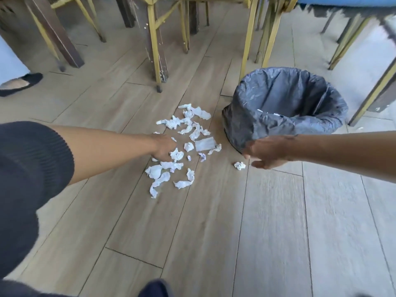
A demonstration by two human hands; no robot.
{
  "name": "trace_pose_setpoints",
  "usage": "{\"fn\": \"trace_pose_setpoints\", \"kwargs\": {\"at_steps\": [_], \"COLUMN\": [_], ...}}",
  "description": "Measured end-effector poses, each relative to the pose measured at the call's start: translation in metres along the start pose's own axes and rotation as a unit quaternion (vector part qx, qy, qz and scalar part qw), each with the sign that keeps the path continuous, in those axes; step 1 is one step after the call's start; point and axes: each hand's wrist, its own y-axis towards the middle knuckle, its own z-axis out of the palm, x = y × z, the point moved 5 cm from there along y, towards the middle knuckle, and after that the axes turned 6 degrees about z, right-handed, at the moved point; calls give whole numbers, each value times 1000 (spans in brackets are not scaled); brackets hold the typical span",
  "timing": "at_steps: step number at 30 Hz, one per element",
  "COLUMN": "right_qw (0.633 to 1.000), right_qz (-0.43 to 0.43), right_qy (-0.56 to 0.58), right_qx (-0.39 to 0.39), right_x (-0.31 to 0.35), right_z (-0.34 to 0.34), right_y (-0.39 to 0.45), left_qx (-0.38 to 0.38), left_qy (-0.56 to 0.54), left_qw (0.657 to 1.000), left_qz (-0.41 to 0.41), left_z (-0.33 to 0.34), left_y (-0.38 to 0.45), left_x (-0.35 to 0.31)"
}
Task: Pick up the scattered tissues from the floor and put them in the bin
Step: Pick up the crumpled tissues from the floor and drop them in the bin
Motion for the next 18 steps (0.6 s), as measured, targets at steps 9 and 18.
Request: {"fn": "trace_pose_setpoints", "kwargs": {"at_steps": [9, 18], "right_qw": [985, 973], "right_qz": [106, 161], "right_qy": [2, 67], "right_qx": [139, 153], "right_x": [3, 6], "right_z": [0, -5], "right_y": [-11, 1], "left_qx": [-51, -106], "left_qy": [18, -58], "left_qw": [989, 972], "left_qz": [138, 203], "left_z": [18, 23], "left_y": [60, 67], "left_x": [-34, -55]}}
